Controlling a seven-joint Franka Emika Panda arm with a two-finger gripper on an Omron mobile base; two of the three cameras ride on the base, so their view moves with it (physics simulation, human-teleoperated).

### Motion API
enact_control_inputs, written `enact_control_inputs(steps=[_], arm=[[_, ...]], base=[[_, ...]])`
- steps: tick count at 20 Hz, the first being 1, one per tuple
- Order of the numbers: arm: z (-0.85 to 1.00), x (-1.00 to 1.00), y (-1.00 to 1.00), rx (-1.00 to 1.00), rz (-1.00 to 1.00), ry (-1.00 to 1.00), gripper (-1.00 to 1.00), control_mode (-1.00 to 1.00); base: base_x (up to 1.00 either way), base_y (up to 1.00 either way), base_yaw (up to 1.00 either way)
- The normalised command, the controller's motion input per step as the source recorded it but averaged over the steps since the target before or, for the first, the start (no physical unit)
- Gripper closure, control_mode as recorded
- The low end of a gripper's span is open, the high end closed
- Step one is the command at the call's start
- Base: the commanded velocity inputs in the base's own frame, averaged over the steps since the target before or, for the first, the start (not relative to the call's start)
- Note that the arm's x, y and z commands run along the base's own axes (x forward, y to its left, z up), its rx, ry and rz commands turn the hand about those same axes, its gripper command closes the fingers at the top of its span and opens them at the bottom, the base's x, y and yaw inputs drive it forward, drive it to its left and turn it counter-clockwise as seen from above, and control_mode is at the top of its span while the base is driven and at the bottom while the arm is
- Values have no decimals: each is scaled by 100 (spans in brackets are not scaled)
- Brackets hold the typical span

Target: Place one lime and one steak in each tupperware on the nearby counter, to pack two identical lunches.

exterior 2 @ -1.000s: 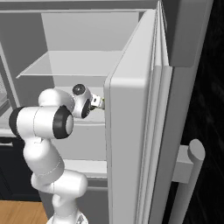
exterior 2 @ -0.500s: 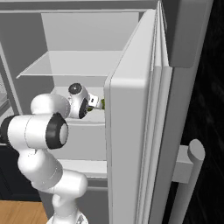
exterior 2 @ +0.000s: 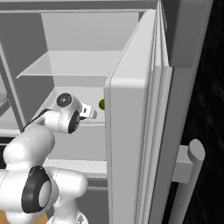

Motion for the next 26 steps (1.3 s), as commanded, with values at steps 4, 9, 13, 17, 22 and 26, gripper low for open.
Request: enact_control_inputs(steps=[4, 9, 13, 17, 22, 26], arm=[[29, -100, -1, 1, 6, 10, 100, -100], [10, -100, 0, 0, 1, 14, 100, -100], [1, -100, 0, 0, 1, 3, 100, -100], [0, 0, 0, 0, 0, 0, 100, 100], [0, 0, 0, 0, 0, 0, 100, 100], [0, 0, 0, 0, 0, 0, 100, 100]], base=[[0, 0, 0], [0, 0, 0], [0, 0, 0], [-84, 42, 15], [-12, 100, 19], [5, 100, 5]])
